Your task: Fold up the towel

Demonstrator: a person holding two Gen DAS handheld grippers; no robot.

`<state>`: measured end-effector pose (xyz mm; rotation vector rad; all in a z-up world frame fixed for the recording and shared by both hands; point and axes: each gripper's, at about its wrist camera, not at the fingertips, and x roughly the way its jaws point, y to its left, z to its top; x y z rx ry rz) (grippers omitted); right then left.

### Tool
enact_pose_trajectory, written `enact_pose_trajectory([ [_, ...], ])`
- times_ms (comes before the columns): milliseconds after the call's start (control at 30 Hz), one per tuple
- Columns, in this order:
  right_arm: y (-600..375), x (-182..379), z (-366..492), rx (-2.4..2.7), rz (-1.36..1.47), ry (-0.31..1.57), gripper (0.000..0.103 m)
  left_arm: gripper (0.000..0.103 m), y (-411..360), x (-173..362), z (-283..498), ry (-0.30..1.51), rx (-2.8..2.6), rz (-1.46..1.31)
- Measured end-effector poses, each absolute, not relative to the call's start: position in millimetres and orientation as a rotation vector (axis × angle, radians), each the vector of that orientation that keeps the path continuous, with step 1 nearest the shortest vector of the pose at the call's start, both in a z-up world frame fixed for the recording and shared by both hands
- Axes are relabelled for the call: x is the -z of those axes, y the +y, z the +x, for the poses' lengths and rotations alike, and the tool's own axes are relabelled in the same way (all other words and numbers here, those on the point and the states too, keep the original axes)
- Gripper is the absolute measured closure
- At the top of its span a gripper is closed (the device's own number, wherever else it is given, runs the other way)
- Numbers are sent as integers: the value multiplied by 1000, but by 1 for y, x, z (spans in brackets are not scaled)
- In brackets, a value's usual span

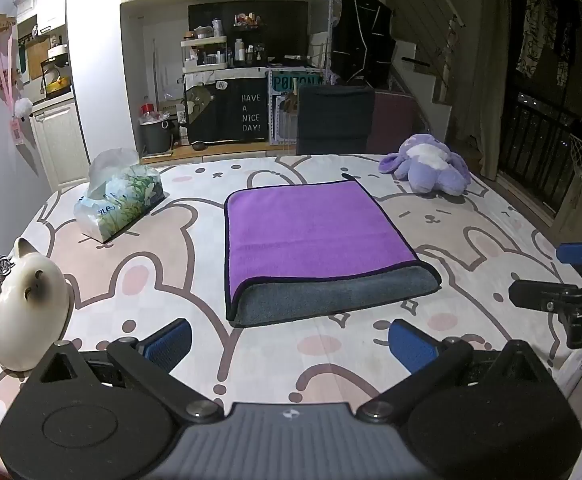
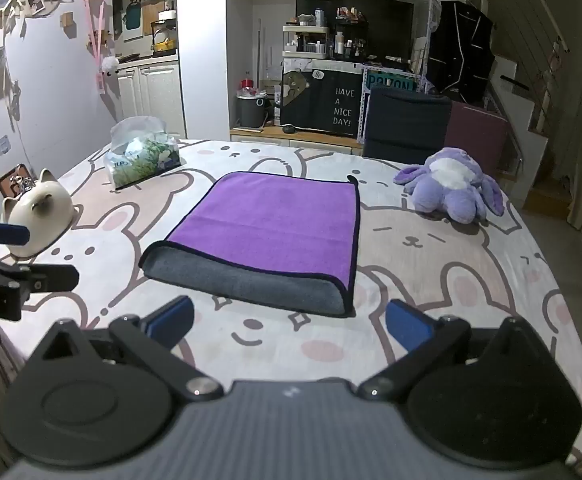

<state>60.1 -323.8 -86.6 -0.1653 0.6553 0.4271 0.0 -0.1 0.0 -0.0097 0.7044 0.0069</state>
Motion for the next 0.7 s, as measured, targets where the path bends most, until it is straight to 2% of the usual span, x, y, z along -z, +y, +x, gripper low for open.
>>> enact_pose_trajectory([
  [700, -324, 86, 60, -430, -162, 655, 0, 0, 0, 0, 0, 707, -4, -13],
])
